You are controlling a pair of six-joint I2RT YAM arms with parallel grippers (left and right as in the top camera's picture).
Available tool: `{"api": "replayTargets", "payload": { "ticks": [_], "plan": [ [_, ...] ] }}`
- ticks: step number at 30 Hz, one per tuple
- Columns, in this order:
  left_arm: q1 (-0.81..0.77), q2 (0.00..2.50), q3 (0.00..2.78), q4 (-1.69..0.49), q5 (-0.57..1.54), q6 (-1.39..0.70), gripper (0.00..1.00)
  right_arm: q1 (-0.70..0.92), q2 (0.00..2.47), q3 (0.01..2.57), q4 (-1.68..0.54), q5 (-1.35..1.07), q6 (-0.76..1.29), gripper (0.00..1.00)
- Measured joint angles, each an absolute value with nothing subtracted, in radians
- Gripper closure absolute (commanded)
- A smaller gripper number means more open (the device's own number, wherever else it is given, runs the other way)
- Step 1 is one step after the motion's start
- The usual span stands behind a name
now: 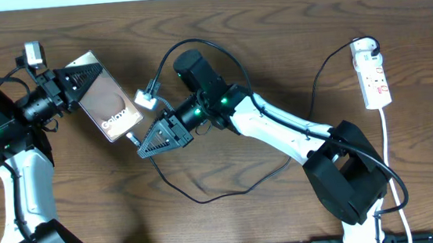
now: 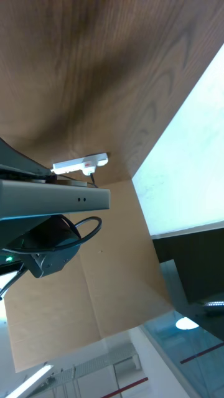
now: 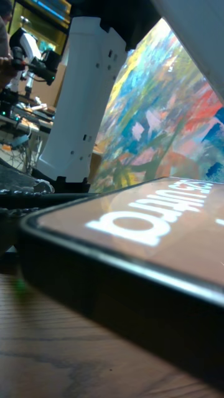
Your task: Plug charger to phone and switch on socket
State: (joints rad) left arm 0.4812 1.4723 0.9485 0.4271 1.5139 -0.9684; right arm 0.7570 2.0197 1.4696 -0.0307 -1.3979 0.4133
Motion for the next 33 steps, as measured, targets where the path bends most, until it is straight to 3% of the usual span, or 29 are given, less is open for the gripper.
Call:
{"api": "replayTargets", "payload": {
  "ticks": [33],
  "plan": [
    [0.481, 1.472, 0.949, 0.472, 1.514, -0.972, 0.92, 0.742, 2.094, 1.470, 0.095, -1.520, 0.374, 0.99]
  ]
}}
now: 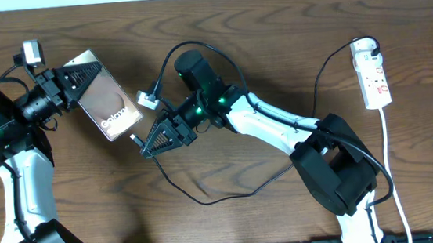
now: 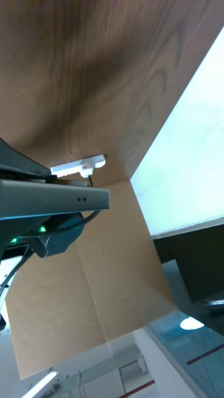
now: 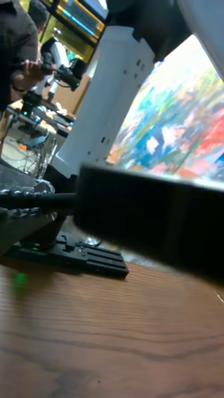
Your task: Plug charger to phone and switch on socket
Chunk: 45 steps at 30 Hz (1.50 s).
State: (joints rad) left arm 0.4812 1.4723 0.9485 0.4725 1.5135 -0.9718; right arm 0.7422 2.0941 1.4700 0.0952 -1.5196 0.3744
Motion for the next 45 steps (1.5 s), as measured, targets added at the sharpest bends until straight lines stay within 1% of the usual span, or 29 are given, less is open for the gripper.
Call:
{"api": "replayTargets", "payload": {
  "ticks": [18, 45],
  "plan": [
    [0.481, 1.472, 0.949, 0.472, 1.514, -0.972, 0.93, 0.742, 2.094, 1.470, 0.215, -1.530, 0.450, 0.99],
    [0.481, 1.472, 0.949, 0.472, 1.539, -0.972, 0.93, 0.742, 2.094, 1.470, 0.233, -1.518, 0.476, 0.99]
  ]
}}
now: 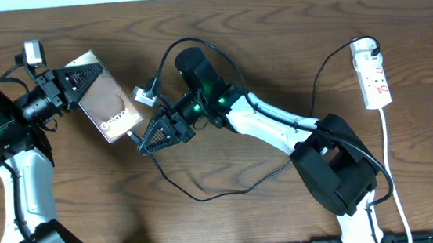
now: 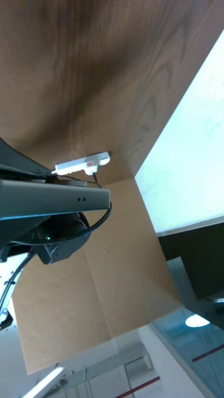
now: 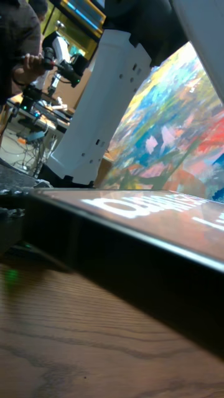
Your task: Plug charger to phone and switch on socket
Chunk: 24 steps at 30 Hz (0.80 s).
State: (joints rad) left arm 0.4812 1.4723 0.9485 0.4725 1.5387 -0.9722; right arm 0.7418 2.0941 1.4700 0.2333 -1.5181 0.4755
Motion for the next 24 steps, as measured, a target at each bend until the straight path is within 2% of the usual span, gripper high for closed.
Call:
{"api": "replayTargets", "payload": {
  "ticks": [24],
  "plan": [
    [0.482, 1.483, 0.949, 0.525, 1.517, -0.972, 0.93, 0.742, 2.094, 1.470, 0.279, -1.512, 0.509, 0.99]
  ]
}}
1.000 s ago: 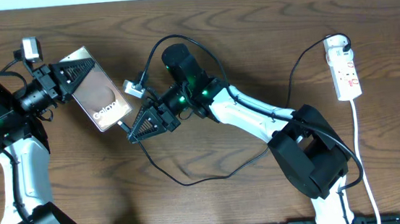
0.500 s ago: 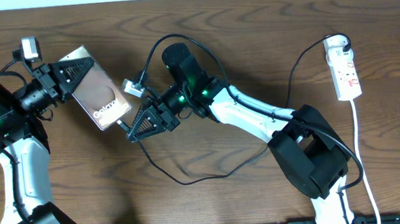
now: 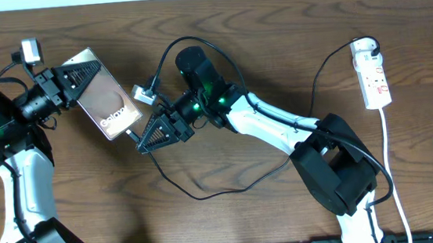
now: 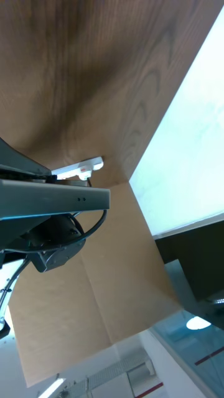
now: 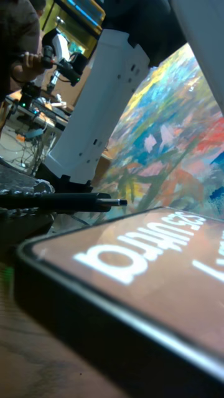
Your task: Plug charger to phone and switch on socket
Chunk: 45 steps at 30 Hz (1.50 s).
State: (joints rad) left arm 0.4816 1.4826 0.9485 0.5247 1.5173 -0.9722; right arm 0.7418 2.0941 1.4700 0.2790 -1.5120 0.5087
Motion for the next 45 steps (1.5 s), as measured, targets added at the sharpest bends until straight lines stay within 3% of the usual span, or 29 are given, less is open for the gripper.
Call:
{"api": "replayTargets", "payload": {
  "ticks": [16, 45],
  "plan": [
    [0.484, 1.498, 0.948, 0.610, 1.516, -1.129, 0.93, 0.742, 2.094, 1.470, 0.279, -1.512, 0.509, 0.99],
    [0.484, 1.498, 0.948, 0.700, 1.547, -1.149, 0.92, 0.742, 2.094, 1.470, 0.323, -1.512, 0.528, 0.99]
  ]
}}
